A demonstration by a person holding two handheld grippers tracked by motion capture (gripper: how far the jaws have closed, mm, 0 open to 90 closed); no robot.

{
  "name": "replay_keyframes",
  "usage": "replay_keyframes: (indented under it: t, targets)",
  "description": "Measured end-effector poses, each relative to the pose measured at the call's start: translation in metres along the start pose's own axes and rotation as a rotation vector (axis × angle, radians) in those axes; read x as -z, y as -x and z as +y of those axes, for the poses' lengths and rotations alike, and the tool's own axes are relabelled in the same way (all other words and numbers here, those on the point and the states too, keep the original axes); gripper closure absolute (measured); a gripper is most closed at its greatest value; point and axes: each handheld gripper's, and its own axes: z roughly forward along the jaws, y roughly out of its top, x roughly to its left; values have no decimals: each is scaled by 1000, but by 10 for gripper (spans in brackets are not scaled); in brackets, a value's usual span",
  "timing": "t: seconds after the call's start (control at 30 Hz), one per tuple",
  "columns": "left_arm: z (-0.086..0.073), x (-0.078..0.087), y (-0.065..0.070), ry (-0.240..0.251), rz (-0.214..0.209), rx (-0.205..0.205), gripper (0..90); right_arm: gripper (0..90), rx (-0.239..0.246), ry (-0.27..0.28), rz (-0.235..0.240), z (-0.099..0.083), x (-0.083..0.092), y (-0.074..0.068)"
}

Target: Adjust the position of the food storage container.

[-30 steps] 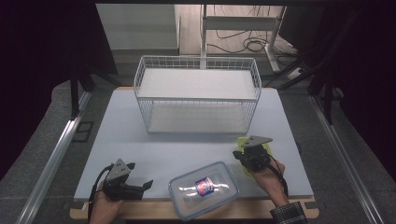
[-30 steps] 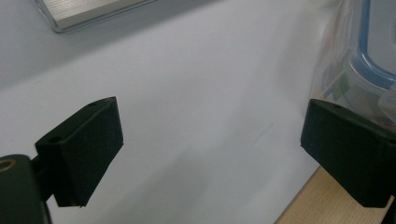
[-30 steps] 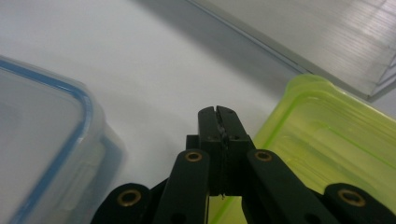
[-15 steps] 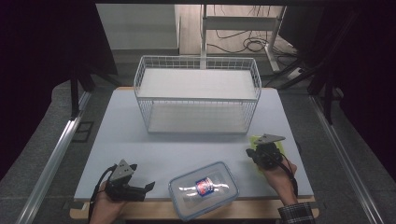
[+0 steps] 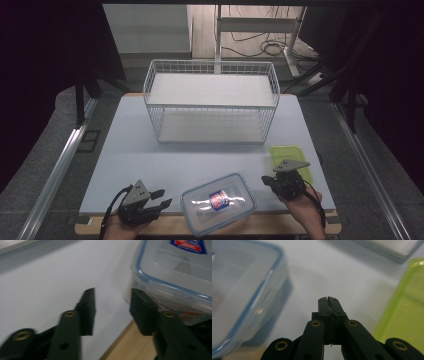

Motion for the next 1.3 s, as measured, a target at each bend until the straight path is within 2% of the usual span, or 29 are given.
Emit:
replay_keyframes:
  t: [0.03,0.07,0.1,0.13,0.2,0.3,0.4,0.53,0.63,0.73,0.97,1.3]
  targets:
    - [-1,0,2,1,-15,2,742,892,3,-4,31,-6,2,-8]
    - [-2,0,5,-5,-31,3,742,892,3,-4,31,-6,2,-8]
    - [-4,0,10,-14,-48,-2,775,892,4,-10,44,-9,4,-12]
    - [-5,-1,14,-20,-65,0,831,892,25,-19,67,-15,5,-21]
    - [-7,-2,22,-32,-96,-5,863,892,34,-29,83,-18,6,-28]
    - [-11,-5,38,-55,-137,-18,883,892,42,-39,94,-21,7,-33]
    - [-14,-7,49,-69,-173,-23,897,892,47,-46,110,-26,9,-38]
    - [-18,-10,64,-95,-202,-45,900,892,42,-47,135,-30,11,-42]
    - [-19,-14,74,-113,-192,-73,900,892,42,-51,157,-33,12,-45]
    - [-16,-16,76,-101,-179,-79,897,892,50,-55,150,-33,11,-47]
    - [-14,-19,72,-99,-155,-50,897,892,52,-58,146,-33,12,-48]
    - [-9,-24,55,-100,-107,12,898,893,50,-53,125,-27,6,-49]
